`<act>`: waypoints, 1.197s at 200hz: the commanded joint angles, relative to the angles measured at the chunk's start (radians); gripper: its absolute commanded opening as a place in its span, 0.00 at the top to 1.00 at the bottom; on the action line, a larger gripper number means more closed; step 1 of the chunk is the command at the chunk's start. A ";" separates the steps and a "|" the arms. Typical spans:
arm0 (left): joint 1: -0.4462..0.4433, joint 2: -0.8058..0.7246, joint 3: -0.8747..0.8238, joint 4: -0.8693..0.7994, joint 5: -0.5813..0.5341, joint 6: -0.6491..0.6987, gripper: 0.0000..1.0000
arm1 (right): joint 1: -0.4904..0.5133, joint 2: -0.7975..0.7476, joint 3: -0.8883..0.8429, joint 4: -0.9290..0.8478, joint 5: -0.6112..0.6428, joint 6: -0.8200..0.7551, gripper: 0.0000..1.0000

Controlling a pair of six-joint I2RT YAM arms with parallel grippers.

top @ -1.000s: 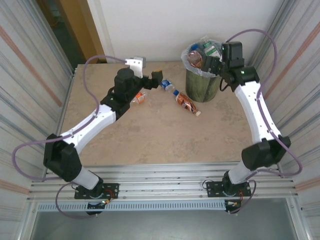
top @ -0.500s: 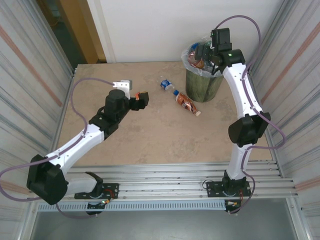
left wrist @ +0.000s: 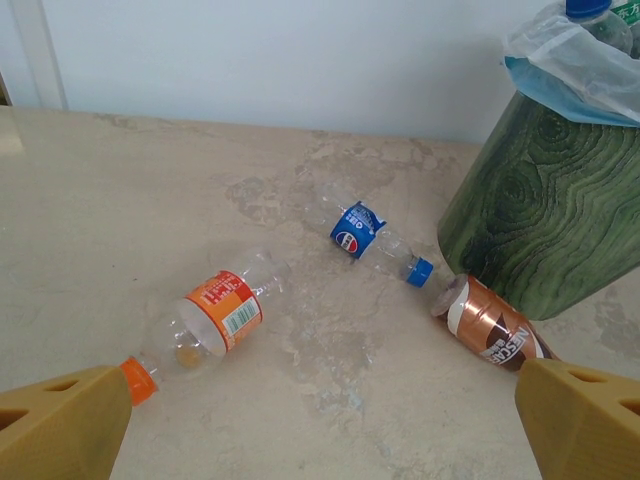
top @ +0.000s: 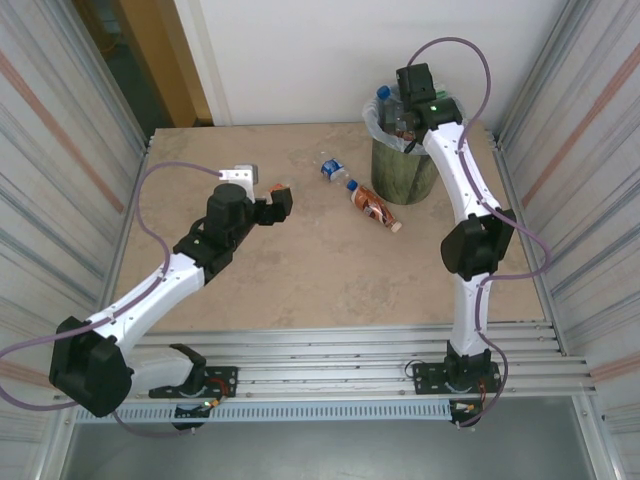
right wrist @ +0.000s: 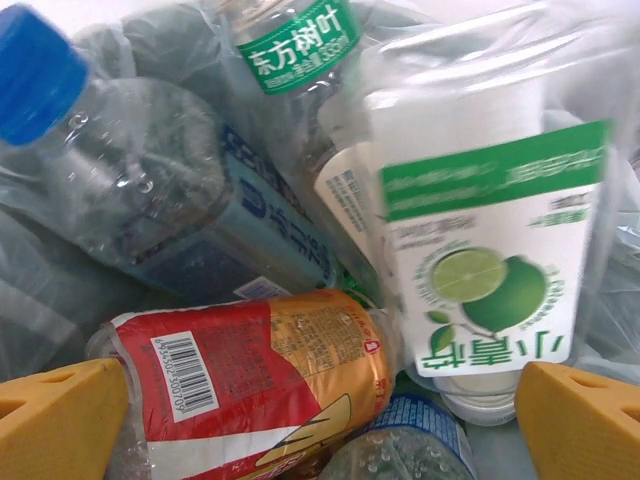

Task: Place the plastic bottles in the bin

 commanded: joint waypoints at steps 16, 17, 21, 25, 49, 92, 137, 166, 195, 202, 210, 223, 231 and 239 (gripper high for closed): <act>0.006 -0.018 -0.014 -0.014 -0.014 -0.025 0.01 | 0.010 -0.020 0.030 -0.062 0.017 -0.041 0.02; 0.006 -0.018 -0.015 -0.014 -0.014 -0.026 0.01 | 0.011 -0.022 0.030 -0.062 0.016 -0.041 0.02; 0.006 -0.017 -0.014 -0.015 -0.015 -0.027 0.01 | 0.011 -0.029 0.033 -0.061 0.013 -0.043 0.02; 0.007 -0.017 -0.015 -0.017 -0.014 -0.027 0.01 | 0.012 -0.036 0.034 -0.060 0.009 -0.044 0.02; 0.006 -0.016 -0.021 -0.016 -0.015 -0.032 0.01 | 0.020 -0.091 0.039 -0.058 -0.035 -0.045 0.02; 0.007 -0.020 -0.037 -0.017 -0.023 -0.048 0.01 | 0.062 -0.207 0.013 -0.066 -0.099 -0.054 0.02; 0.011 -0.036 -0.060 -0.017 -0.057 -0.066 0.01 | 0.143 -0.365 -0.238 0.000 -0.143 -0.069 0.09; 0.033 -0.054 -0.083 -0.026 -0.076 -0.108 0.01 | 0.222 -0.457 -0.445 0.053 -0.145 -0.068 0.19; 0.055 -0.075 -0.110 -0.030 -0.092 -0.153 0.01 | 0.303 -0.496 -0.616 0.080 -0.132 -0.062 0.21; 0.058 -0.078 -0.115 -0.031 -0.093 -0.159 0.01 | 0.316 -0.496 -0.644 0.084 -0.133 -0.059 0.21; 0.061 -0.081 -0.119 -0.031 -0.098 -0.165 0.01 | 0.326 -0.488 -0.673 0.088 -0.137 -0.058 0.21; 0.064 -0.083 -0.124 -0.035 -0.101 -0.173 0.01 | 0.338 -0.463 -0.704 0.083 -0.128 -0.059 0.20; 0.068 -0.083 -0.124 -0.041 -0.100 -0.178 0.01 | 0.343 -0.440 -0.715 0.076 -0.113 -0.057 0.19; 0.069 -0.084 -0.124 -0.046 -0.099 -0.182 0.01 | 0.346 -0.416 -0.725 0.075 -0.090 -0.062 0.17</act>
